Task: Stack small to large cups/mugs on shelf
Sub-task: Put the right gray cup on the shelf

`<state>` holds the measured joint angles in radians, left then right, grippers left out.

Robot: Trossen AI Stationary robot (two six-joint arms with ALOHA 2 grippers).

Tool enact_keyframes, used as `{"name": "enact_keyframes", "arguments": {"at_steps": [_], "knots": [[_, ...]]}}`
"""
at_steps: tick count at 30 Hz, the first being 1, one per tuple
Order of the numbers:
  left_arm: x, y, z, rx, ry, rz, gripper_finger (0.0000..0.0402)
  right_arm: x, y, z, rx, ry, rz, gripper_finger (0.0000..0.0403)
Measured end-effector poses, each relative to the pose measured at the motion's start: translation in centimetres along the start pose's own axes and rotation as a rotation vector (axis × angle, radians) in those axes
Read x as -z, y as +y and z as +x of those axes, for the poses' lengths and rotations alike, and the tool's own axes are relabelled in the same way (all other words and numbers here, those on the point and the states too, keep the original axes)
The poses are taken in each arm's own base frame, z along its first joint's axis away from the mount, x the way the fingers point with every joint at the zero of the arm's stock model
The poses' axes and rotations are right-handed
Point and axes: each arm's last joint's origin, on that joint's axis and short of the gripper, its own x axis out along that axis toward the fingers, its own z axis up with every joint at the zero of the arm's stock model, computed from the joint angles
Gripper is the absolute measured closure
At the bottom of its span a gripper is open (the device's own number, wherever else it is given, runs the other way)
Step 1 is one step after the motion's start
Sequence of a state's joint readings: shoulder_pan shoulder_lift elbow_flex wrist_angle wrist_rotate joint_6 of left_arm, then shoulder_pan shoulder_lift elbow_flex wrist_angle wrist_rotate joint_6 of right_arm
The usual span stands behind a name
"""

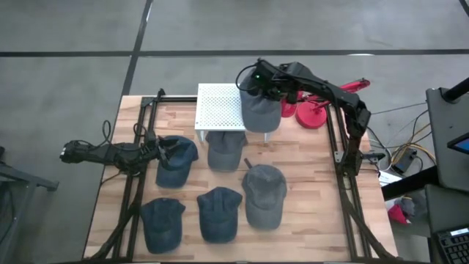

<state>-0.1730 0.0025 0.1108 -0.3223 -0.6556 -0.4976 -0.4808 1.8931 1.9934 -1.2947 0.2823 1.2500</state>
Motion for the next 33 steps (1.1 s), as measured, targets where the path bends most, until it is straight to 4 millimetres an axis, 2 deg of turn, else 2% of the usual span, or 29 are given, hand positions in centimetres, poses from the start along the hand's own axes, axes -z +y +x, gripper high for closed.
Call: {"name": "enact_keyframes", "arguments": {"at_steps": [8, 23, 33], "knots": [[0.0, 0.0, 0.0, 0.0, 0.0, 0.0, 0.022, -0.06, 0.32, 0.27, -0.021, -0.002, -0.028, 0.0383], [0.0, 0.0, 0.0, -0.001, 0.0, -0.002, 0.022, -0.68, 0.16, 0.32, -0.024, -0.013, -0.033, 0.0278], [0.0, 0.0, 0.0, 0.0, 0.0, -0.003, 0.022, -0.67, 0.15, 0.09, -0.036, 0.006, -0.058, 0.0253]]}}
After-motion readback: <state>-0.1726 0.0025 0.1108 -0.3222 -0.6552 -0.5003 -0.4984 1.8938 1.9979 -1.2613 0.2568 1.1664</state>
